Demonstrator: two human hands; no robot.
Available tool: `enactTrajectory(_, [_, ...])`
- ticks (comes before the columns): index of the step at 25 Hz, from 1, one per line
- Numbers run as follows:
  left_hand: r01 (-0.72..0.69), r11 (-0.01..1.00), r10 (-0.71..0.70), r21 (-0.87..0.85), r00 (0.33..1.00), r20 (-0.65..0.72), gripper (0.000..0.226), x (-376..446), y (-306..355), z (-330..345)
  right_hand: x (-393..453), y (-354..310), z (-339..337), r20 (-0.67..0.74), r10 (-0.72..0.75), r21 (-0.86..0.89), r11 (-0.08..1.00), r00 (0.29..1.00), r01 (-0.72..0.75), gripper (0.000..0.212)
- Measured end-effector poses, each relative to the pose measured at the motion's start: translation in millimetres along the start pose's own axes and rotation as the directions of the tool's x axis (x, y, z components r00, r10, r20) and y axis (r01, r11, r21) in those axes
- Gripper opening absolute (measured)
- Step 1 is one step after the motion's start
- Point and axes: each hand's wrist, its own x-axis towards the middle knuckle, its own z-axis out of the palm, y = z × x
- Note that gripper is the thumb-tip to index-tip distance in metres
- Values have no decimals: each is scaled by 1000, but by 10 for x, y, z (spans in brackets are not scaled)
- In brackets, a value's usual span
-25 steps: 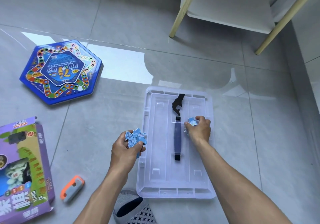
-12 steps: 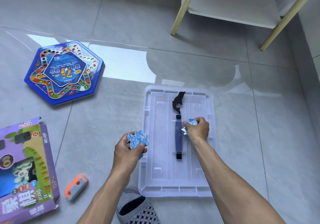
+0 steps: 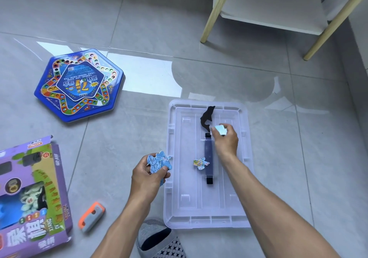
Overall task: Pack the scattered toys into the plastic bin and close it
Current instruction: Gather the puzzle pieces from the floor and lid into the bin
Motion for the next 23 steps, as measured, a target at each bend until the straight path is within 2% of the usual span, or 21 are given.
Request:
enactTrajectory(3, [10,1000,-10,-7,1000,-5,27,34,-19,-61,314,-340,170,84,16,-47,999,996,-12,33])
enactTrajectory(6, [15,1000,-15,-4,1000,-9,27,53,-26,-134,366,-439,402,126,72,-220,975,989,-43,47])
enactTrajectory(8, [15,1000,-15,-1,1000,-15,27,57,-35,-182,290,-380,537,87,91,-280,958,992,-63,47])
enactTrajectory(11, [13,1000,-12,9,1000,-25,27,80,-54,-248,235,-342,582,-17,118,-265,957,993,-118,50])
enactTrajectory(14, [21,1000,-20,12,999,-27,27,76,-73,-277,284,-281,524,-25,64,-303,950,998,-68,44])
enactTrajectory(17, [28,1000,-28,10,999,-27,27,34,-80,-260,224,-225,423,51,-6,-287,958,999,21,31])
enactTrajectory(19, [30,1000,-30,4,999,-26,27,19,-83,-241,73,-193,291,117,-4,-174,985,993,24,27])
enactTrajectory(21, [30,1000,-30,-6,999,-19,27,-7,-95,-230,-165,-59,100,249,18,-109,994,968,9,25])
enactTrajectory(23, [30,1000,-30,-9,999,-19,26,-33,-120,-226,-438,170,-61,391,66,-160,987,918,-3,25])
